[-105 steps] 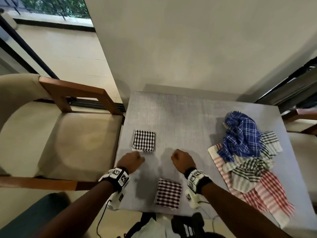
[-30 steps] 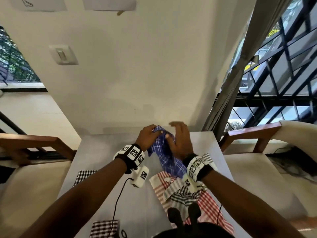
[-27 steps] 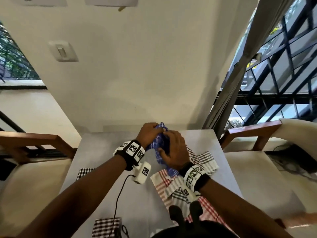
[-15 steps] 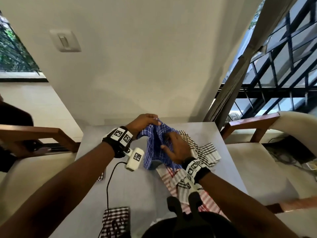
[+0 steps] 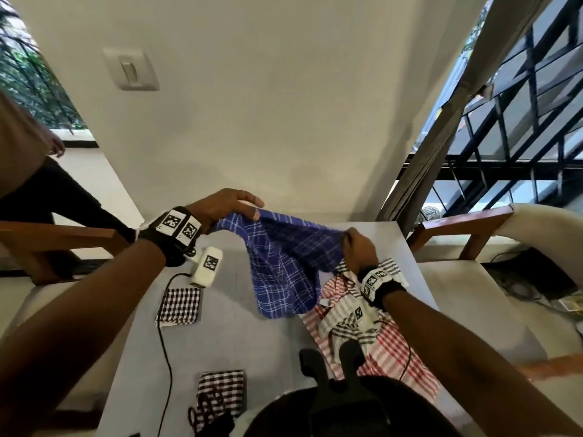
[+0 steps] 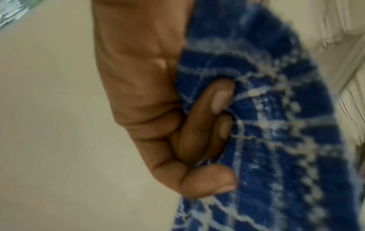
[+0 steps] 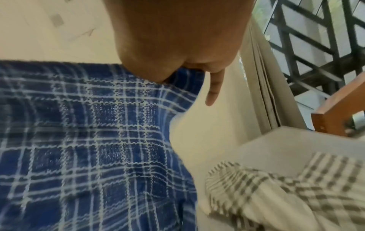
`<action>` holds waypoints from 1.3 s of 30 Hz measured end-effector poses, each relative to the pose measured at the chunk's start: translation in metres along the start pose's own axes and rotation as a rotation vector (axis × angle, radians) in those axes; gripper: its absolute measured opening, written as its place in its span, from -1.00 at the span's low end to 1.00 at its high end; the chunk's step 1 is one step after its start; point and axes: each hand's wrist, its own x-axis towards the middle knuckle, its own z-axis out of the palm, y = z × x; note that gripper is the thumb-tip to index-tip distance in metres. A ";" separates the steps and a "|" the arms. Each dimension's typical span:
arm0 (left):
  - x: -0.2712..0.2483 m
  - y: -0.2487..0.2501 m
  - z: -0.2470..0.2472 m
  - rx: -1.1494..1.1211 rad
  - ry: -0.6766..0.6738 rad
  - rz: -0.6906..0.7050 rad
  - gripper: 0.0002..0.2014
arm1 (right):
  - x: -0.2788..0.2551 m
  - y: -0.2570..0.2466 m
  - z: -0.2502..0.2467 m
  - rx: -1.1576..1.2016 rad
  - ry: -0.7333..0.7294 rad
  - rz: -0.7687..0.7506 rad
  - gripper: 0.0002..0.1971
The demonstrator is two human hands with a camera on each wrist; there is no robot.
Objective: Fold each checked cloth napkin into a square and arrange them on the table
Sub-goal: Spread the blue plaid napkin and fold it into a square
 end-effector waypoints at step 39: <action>-0.095 -0.227 -0.012 0.831 0.372 0.320 -0.75 | -0.102 0.066 -0.009 -0.062 -0.144 -0.350 -0.76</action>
